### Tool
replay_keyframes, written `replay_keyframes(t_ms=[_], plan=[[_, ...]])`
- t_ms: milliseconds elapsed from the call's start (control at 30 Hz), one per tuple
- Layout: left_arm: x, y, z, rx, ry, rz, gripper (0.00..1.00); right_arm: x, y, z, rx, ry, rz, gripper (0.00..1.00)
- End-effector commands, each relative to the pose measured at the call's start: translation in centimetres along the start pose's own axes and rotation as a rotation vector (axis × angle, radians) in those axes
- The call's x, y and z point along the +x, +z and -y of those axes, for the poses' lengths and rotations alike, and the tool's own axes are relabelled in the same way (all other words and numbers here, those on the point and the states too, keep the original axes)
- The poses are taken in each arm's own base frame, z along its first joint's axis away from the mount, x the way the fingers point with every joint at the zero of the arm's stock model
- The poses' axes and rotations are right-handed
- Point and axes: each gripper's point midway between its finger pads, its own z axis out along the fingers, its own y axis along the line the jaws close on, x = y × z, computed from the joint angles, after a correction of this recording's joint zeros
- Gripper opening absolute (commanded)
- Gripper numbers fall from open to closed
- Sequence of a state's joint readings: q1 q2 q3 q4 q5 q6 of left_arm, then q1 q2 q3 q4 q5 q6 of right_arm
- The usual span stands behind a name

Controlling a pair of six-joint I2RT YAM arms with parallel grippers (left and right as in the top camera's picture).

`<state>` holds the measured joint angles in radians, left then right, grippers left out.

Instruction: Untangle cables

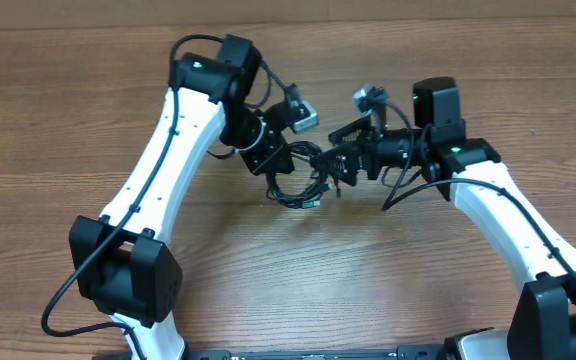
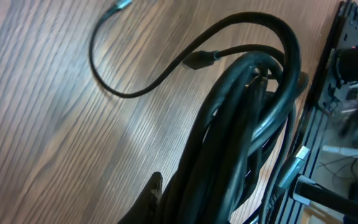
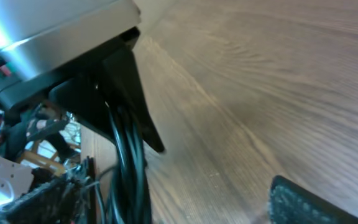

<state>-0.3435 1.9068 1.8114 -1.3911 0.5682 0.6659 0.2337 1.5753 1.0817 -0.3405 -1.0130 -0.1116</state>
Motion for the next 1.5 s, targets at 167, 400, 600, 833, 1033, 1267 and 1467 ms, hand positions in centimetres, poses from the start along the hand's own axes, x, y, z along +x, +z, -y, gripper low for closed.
replay_keyframes(t_ms=[167,400,600,833,1033,1267,1467], plan=[[-1.4,-0.7,0.4,-0.007,0.043,0.065,0.04,0.1,1.3,-2.6,-0.033,-0.054,-0.033,0.38],[-1.0,-1.3,-2.9,-0.16,-0.249,0.051,0.07,-0.3,0.5,-1.4,0.007,0.067,-0.013,0.04],[-1.5,-3.1,-5.8,-0.161,-0.688,0.193,0.61,-1.0,-0.4,1.2,0.125,0.228,0.034,0.04],[-3.5,-4.8,-4.5,0.101,-0.897,0.319,0.99,-3.7,-1.1,3.5,0.241,0.394,0.171,0.04],[-4.2,-3.8,-3.5,0.142,-1.171,0.284,1.0,-5.0,-1.2,4.2,0.282,0.466,0.241,0.04],[-3.5,-0.7,-3.8,-0.111,-1.467,0.253,0.9,-5.3,-1.5,4.8,0.301,0.584,0.287,0.04],[-3.7,1.6,-3.9,-0.161,-1.632,0.278,0.95,-5.4,-1.4,4.5,0.276,0.606,0.287,0.04]])
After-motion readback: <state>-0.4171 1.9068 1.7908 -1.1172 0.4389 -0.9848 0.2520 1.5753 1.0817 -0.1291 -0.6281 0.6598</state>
